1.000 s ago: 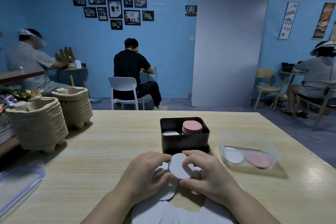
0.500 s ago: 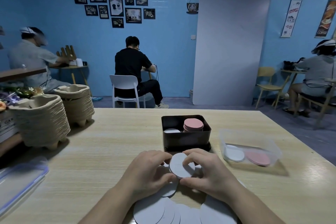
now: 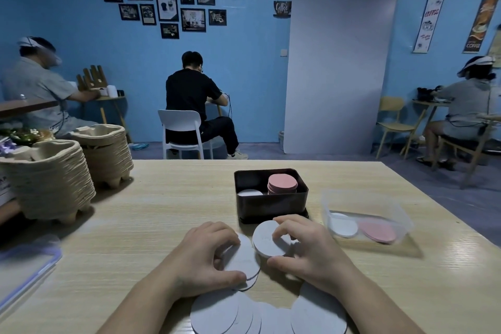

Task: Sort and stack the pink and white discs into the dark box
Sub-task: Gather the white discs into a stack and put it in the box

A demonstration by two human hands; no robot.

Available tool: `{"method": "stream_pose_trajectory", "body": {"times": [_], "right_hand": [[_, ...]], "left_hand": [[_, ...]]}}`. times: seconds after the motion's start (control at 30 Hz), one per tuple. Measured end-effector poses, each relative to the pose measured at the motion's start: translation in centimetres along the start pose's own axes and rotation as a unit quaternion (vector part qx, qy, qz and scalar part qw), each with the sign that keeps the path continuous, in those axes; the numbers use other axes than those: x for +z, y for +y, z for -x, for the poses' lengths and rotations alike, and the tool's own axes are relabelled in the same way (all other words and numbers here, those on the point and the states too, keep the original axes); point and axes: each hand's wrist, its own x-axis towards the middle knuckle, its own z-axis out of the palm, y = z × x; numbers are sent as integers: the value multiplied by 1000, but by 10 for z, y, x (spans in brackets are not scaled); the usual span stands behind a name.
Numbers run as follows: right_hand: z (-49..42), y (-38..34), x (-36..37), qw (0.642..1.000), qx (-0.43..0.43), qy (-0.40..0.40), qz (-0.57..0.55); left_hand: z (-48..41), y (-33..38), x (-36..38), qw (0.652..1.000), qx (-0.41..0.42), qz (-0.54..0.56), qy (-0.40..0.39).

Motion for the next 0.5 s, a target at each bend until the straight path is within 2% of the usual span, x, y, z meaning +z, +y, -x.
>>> {"method": "stream_pose_trajectory", "body": {"times": [0.3, 0.5], "right_hand": [[2, 2, -1, 999, 26, 8, 22], [0, -5, 5, 1000, 5, -28, 9]], "left_hand": [[1, 7, -8, 993, -30, -3, 110], [-3, 21, -3, 994, -9, -25, 107]]}}
